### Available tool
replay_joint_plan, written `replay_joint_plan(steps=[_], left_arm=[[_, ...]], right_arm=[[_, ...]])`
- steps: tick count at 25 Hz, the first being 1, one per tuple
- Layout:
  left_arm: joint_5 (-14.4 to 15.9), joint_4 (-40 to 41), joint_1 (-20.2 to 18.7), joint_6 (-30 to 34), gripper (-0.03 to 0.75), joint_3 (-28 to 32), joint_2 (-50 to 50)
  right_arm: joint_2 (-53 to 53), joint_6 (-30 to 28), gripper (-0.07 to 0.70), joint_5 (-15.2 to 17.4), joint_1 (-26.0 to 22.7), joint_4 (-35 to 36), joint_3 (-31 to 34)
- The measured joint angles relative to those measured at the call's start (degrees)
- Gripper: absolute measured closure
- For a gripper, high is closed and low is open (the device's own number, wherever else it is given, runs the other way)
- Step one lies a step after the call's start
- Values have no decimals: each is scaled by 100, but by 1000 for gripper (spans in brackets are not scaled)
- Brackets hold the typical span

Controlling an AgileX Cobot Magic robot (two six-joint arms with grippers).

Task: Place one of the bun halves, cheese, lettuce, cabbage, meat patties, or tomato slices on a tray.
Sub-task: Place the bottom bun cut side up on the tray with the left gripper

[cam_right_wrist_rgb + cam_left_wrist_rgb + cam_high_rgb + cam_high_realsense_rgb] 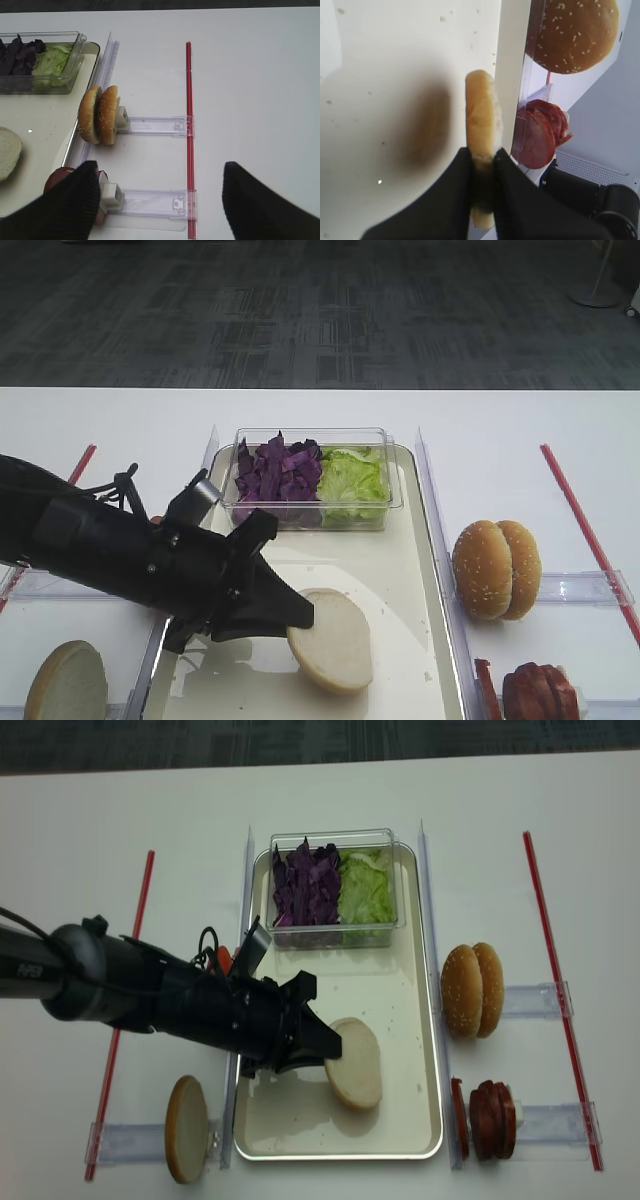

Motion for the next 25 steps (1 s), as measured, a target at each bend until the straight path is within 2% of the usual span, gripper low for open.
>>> replay_joint_plan(steps=[11, 25], left_arm=[[-409, -21, 0, 0, 636, 0, 0], [-470, 2, 0, 24, 638, 0, 0]], right_arm=[[0, 0, 95, 0, 0, 0, 0], [0, 0, 95, 0, 0, 0, 0]])
